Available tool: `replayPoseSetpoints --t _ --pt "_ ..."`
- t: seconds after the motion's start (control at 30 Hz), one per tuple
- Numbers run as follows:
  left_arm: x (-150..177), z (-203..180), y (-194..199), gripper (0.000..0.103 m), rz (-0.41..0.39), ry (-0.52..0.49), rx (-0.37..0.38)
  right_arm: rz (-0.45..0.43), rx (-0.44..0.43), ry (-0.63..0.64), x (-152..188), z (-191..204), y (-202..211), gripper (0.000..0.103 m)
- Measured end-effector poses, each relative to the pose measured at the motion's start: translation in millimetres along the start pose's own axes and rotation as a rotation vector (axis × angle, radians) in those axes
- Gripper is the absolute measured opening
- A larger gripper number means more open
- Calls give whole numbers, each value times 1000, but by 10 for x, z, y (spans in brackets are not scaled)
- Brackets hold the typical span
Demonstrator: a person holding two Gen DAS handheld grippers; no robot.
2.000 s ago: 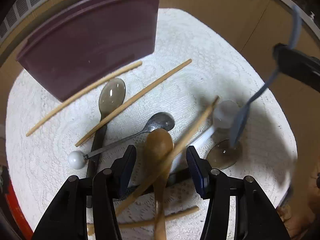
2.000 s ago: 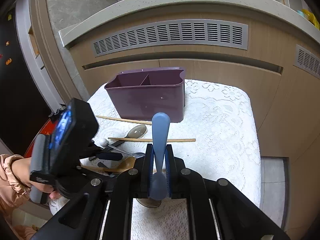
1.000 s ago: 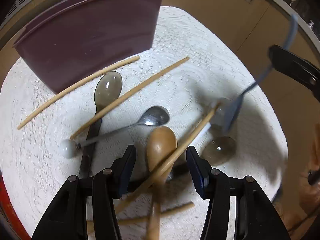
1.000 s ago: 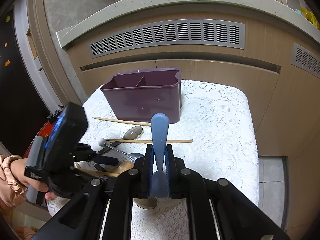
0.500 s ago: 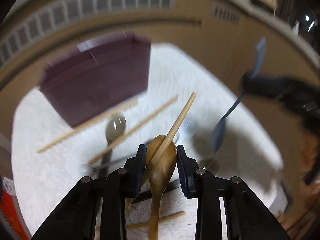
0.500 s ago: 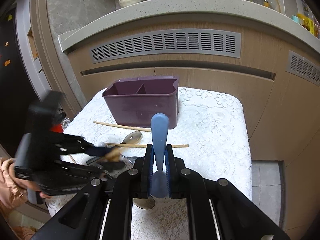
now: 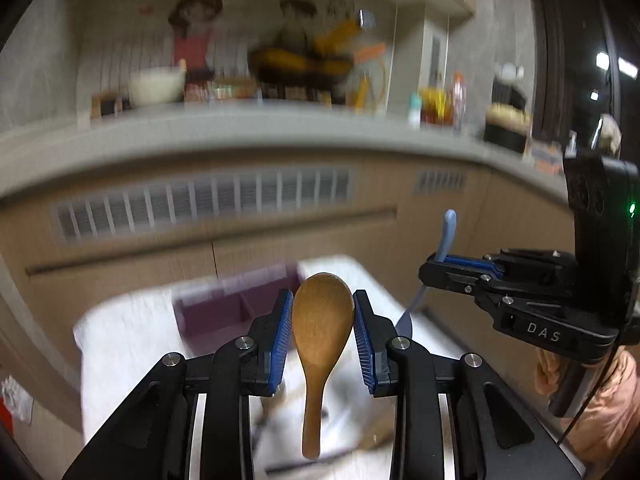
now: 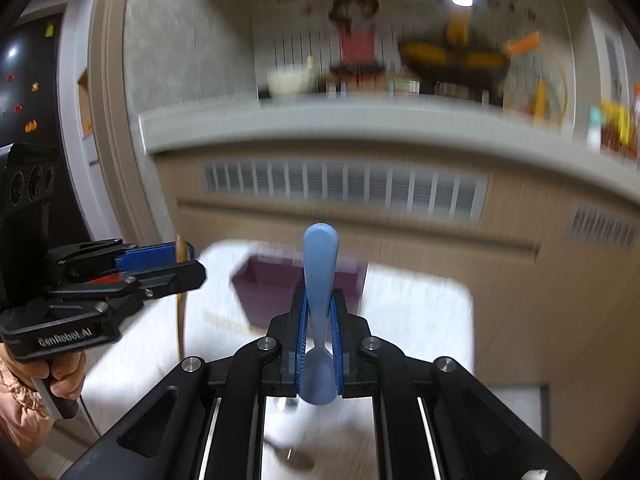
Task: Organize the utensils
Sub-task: 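Drop the wooden spoon and blue spoon into the caddy, opening both tools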
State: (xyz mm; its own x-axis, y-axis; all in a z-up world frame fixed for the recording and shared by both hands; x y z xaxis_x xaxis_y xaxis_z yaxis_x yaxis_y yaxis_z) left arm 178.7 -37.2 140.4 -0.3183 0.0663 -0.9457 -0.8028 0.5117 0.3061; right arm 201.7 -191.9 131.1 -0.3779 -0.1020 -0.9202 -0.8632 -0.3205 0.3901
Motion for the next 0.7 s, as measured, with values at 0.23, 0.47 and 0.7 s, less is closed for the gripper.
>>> replayPoseSetpoints --t 0.23,0.47,0.7 --pt "-1028 236 77 31 -226 -59 -85 -197 55 89 -996 45 -18 10" --pt "-1175 774 -445 31 -256 27 -130 -168 52 68 -1067 -25 -770 10" --pt "-351 1195 -1279 31 -106 108 -153 10 28 13 -372 -112 -1570 10"
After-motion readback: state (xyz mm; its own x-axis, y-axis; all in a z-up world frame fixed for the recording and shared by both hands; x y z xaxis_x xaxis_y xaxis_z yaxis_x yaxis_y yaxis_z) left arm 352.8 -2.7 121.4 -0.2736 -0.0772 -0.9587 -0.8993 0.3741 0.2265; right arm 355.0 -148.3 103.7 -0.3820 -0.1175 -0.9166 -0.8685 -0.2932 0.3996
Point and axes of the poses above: each gripper's, at about its wrist camera, not at the fingertips, and y roughly against the way its jaws point, z to its left, x to its underside, the point moved 5 cm from there along -y, roughly the way its jaws point, and after that the axes turned 7 degrees about -z, right-handed, at the moved point
